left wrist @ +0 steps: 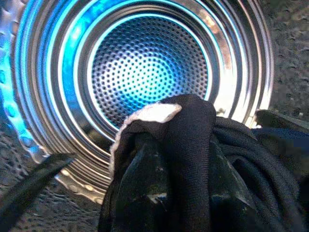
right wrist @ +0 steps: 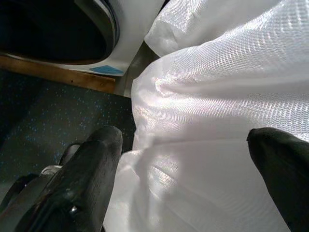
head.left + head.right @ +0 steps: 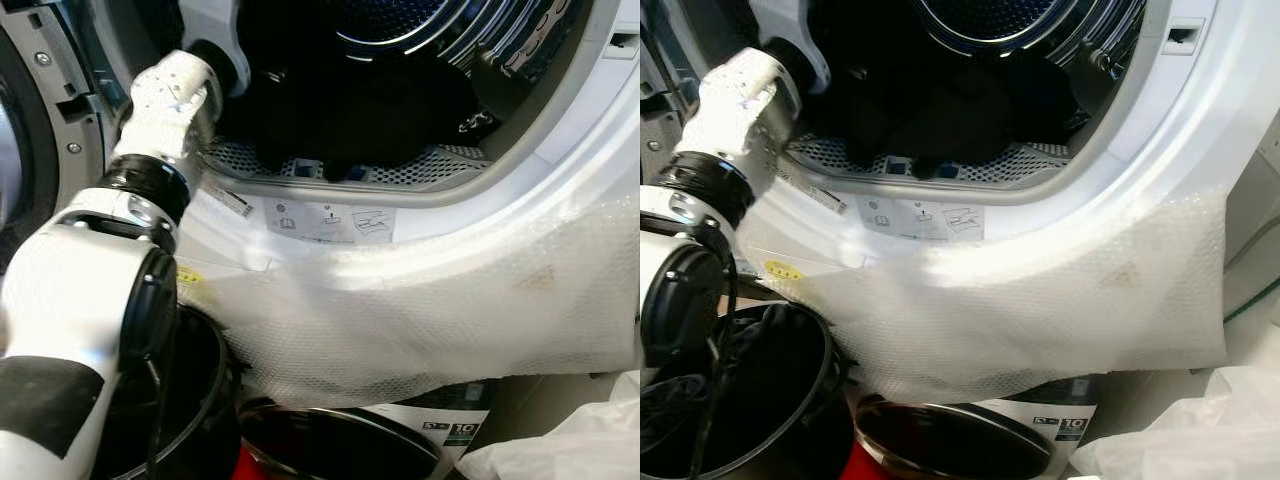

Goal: Clothes washing

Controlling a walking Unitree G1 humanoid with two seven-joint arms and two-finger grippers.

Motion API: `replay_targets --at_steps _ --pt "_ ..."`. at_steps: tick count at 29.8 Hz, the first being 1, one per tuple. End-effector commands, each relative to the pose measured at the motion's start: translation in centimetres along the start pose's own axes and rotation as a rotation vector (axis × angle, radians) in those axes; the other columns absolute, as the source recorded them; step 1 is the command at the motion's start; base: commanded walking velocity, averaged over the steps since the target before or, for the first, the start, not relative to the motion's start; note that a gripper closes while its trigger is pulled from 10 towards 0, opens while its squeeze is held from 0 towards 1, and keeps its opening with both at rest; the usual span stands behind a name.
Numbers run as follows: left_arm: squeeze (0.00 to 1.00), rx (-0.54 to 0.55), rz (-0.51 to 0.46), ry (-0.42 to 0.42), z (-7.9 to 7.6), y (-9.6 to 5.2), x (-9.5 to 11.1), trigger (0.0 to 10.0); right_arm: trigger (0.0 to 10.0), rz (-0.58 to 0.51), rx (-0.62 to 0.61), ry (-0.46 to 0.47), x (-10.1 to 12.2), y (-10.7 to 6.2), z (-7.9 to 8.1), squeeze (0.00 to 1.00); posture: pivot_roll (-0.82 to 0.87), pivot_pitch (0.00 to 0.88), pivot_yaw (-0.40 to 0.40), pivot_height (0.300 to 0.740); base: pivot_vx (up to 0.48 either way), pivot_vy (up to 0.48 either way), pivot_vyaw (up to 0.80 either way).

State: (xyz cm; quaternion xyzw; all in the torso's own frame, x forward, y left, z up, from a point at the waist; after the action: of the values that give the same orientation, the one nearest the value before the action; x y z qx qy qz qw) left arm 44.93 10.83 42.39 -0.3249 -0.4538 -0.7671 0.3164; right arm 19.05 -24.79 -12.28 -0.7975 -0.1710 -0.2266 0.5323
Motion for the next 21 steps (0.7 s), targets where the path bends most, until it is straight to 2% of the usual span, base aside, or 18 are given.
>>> replay_targets --at_steps 1,6,10,11,13,14,18,19,20,21 --pt "0.00 -0.006 0.008 0.005 0.2 0.0 0.0 10.0 10.0 0.017 -0.008 0.011 -0.9 -0.1 -0.2 0.00 0.04 0.000 0.082 0.740 0.000 0.000 0.00" --pt "0.00 0.052 0.018 0.010 0.8 0.3 0.5 10.0 10.0 0.038 -0.022 0.007 -2.3 -0.4 -0.8 0.00 0.00 0.000 0.101 0.740 0.000 0.000 0.00" --pt "0.00 0.012 -0.016 -0.062 0.1 0.7 1.3 10.0 10.0 0.060 -0.032 0.003 -3.7 -0.7 -1.2 0.00 -0.03 0.000 0.114 0.740 0.000 0.000 0.00" --pt "0.00 -0.016 -0.027 -0.077 -0.5 0.9 1.5 10.0 10.0 0.068 -0.038 0.005 -4.2 -0.8 -1.3 0.00 -0.05 0.000 0.122 0.740 0.000 0.000 0.00" --pt "0.00 -0.128 -0.072 -0.148 -3.7 1.7 2.8 10.0 10.0 0.088 -0.060 0.008 -5.7 -1.2 -2.0 0.00 -0.09 0.000 0.129 0.740 0.000 0.000 0.00" --pt "0.00 -0.128 -0.072 -0.148 -3.7 1.7 2.8 10.0 10.0 0.088 -0.060 0.008 -5.7 -1.2 -2.0 0.00 -0.09 0.000 0.129 0.740 0.000 0.000 0.00" --pt "0.00 -0.261 -0.144 -0.213 -7.8 2.6 5.1 10.0 10.0 0.085 -0.064 -0.012 -6.3 -1.3 -2.7 0.00 -0.10 0.000 0.110 0.740 0.000 0.000 0.00" --pt "0.00 -0.261 -0.144 -0.213 -7.8 2.6 5.1 10.0 10.0 0.085 -0.064 -0.012 -6.3 -1.3 -2.7 0.00 -0.10 0.000 0.110 0.740 0.000 0.000 0.00" --pt "0.00 -0.304 -0.169 -0.231 -9.1 2.8 5.9 10.0 10.0 0.079 -0.063 -0.024 -6.2 -1.3 -2.8 0.00 -0.10 0.000 0.105 0.740 0.000 0.000 0.00" --pt "0.00 -0.319 -0.176 -0.238 -9.6 2.8 6.1 10.0 10.0 0.077 -0.063 -0.027 -6.1 -1.3 -2.8 0.00 -0.10 0.000 0.105 0.740 0.000 0.000 0.00"
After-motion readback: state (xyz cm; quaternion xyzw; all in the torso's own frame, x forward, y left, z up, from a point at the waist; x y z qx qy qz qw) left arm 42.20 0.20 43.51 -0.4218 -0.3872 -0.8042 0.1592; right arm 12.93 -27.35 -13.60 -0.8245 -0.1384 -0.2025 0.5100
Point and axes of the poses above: a point about 5 cm out from each wrist's last joint towards the gripper, its own y axis pointing out of the wrist towards the gripper, its own x axis along the axis of the wrist's last joint, z = x × y, the point moved 5 cm from there along y, pointing out of the wrist towards the gripper, and after that the axes turned 10 degrees about y, right-handed, at the moved point
